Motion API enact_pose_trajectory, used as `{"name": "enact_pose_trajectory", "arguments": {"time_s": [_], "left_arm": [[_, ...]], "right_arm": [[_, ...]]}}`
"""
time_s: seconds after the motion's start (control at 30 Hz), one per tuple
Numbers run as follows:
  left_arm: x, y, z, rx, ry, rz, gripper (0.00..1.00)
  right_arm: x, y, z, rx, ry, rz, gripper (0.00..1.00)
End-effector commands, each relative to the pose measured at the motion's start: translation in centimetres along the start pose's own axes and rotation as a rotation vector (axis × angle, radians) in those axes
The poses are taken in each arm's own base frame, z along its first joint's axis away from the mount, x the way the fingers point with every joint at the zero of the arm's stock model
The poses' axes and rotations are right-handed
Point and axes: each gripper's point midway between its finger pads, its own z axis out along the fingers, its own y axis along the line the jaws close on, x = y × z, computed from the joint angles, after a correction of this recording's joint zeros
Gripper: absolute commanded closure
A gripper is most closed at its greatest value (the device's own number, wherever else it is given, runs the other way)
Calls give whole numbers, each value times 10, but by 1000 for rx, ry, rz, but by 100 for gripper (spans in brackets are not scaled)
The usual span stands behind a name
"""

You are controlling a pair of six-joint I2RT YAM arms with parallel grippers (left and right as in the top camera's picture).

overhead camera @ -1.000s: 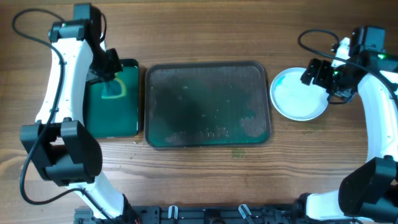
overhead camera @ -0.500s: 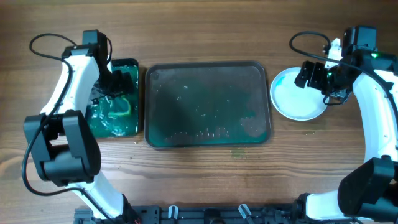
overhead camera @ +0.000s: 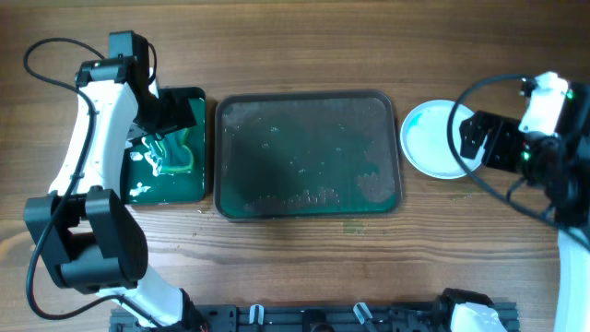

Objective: Clean dirty plates on tray and stack at the side

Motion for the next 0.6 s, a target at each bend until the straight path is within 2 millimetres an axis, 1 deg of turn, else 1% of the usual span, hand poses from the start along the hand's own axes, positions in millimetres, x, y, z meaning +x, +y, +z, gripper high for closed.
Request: {"name": "enact_pose_trajectory", "arguments": {"time_s": [0.0, 0.07, 0.1, 0.23, 0.43, 0.53, 0.57], "left_arm": [[-4, -2, -6, 18, -17, -15, 0], [-4, -2, -6, 18, -17, -15, 0], [-4, -2, -6, 18, -17, -15, 0], [-4, -2, -6, 18, -17, -15, 0], [-4, -2, -6, 18, -17, -15, 0], [-4, -2, -6, 18, -17, -15, 0], [-4, -2, -6, 18, -17, -15, 0]], "right_arm": [[2, 7, -23, -19, -56, -23, 0], [4, 7, -27, -21, -61, -22, 0], [4, 8, -27, -24, -60, 5, 0], [4, 7, -23, -22, -45, 11, 0], [5, 3, 1, -15, 33, 26, 0], [2, 5, 15, -36, 60, 19, 0], [-2, 5, 17, -37, 47, 16, 0]]}}
